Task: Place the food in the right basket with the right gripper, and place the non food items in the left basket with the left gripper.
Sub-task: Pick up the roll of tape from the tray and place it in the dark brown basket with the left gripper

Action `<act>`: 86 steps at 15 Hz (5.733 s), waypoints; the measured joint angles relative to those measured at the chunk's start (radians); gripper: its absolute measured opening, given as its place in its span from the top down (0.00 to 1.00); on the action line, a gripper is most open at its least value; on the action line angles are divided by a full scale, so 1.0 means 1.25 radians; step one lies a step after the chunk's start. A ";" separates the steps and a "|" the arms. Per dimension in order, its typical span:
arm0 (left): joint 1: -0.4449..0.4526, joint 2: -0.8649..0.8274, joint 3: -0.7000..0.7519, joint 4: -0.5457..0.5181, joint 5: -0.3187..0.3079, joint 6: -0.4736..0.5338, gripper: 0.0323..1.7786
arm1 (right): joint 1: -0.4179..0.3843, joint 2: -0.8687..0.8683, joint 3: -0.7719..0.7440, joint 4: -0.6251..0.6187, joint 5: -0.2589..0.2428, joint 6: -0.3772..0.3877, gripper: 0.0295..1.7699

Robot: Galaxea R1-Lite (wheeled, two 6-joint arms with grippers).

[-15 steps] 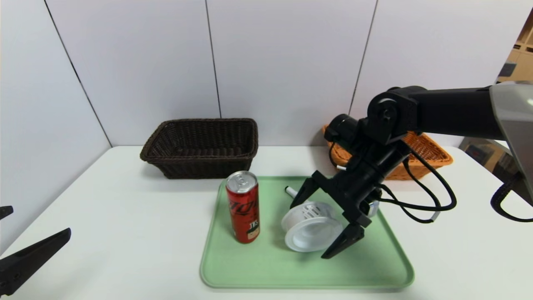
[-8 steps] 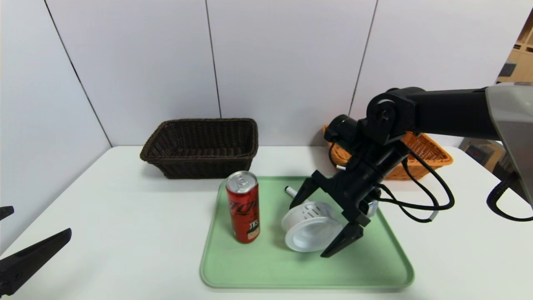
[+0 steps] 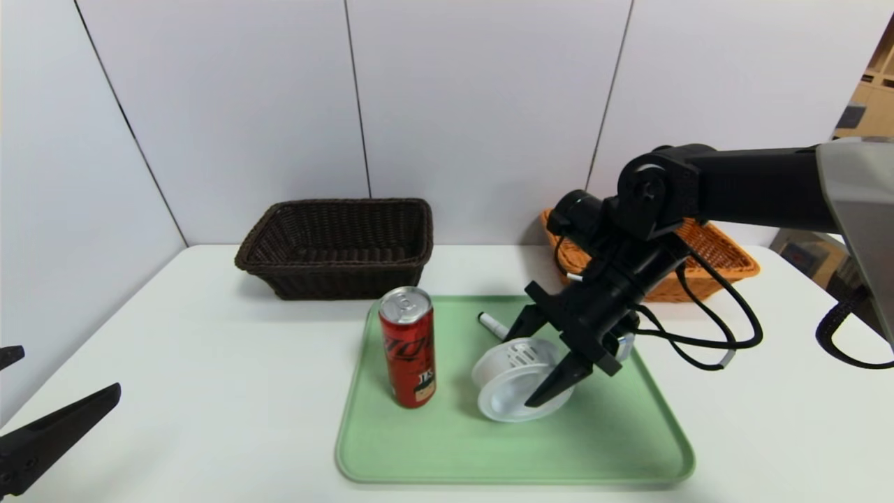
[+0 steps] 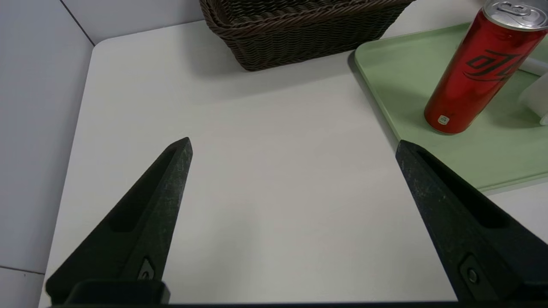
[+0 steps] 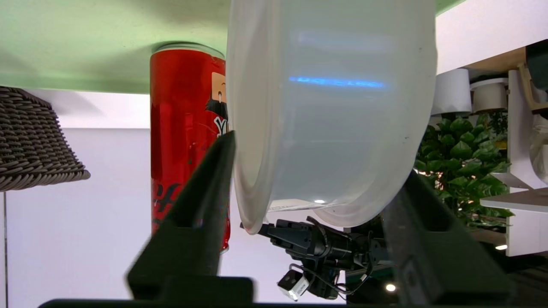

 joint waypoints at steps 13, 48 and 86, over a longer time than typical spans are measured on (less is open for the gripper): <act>0.000 -0.003 0.009 0.000 0.001 0.000 0.05 | 0.039 -0.082 0.020 0.013 0.019 -0.003 0.70; 0.000 -0.017 0.010 0.006 0.005 0.027 0.05 | 0.215 -0.088 -0.067 -0.867 -0.573 -1.050 0.70; -0.006 0.164 -0.006 -0.106 0.027 0.019 0.05 | 0.183 0.179 -0.071 -1.074 -0.531 -1.119 0.63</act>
